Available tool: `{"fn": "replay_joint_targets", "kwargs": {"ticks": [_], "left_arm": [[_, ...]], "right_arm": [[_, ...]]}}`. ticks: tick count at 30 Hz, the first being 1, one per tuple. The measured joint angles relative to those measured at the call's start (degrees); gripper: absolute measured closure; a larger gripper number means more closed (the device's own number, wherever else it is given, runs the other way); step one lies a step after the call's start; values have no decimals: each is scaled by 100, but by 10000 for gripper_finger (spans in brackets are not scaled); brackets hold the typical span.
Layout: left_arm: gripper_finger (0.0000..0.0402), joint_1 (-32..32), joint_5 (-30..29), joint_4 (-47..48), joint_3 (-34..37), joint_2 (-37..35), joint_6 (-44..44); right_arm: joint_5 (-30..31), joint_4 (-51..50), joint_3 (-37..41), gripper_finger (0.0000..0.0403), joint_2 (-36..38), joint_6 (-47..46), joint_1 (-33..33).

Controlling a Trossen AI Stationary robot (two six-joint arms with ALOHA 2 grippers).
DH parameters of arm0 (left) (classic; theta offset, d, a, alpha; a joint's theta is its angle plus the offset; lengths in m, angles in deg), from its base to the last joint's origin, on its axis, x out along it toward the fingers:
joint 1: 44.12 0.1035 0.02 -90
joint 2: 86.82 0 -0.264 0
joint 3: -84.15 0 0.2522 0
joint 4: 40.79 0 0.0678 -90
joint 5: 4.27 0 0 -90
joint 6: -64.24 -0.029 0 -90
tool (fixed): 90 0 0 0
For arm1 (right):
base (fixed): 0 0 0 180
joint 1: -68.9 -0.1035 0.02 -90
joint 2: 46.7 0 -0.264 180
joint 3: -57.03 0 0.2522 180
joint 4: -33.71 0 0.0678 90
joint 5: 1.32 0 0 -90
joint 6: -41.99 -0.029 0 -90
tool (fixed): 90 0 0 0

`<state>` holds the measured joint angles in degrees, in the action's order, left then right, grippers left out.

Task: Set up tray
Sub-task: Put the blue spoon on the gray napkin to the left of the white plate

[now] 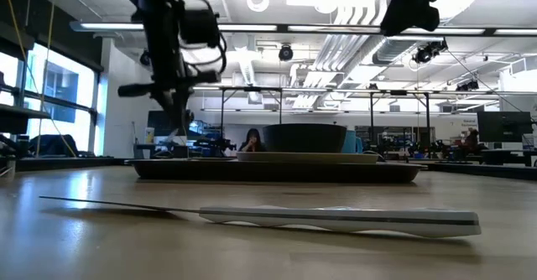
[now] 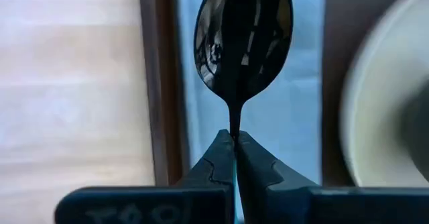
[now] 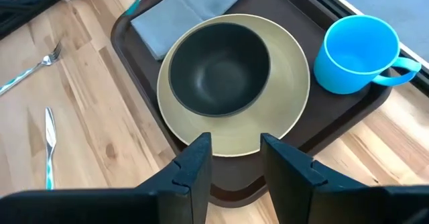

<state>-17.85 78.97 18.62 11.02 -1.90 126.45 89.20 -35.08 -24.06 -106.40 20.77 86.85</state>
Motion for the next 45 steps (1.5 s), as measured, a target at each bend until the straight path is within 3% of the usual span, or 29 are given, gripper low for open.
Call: {"fn": "replay_joint_targets", "kwargs": {"ticks": [5, 10, 23, 27, 45], "left_arm": [[367, 418, 374, -143, 0, 589, -177], [364, 448, 670, -580, 0, 913, -136], [364, 449, 440, -526, -2, 1058, -538], [364, 448, 641, -540, -2, 1233, -777], [359, 450, 988, -554, -2, 1423, -317]], "right_arm": [[-5, 0, 0, 284, 0, -99, 0], [-101, 0, 0, 284, 0, -90, 0], [-118, -2, 0, 284, 0, -84, 0], [-112, -3, 0, 284, 0, -82, 0], [-77, -4, 0, 284, 0, -143, 0]]}}
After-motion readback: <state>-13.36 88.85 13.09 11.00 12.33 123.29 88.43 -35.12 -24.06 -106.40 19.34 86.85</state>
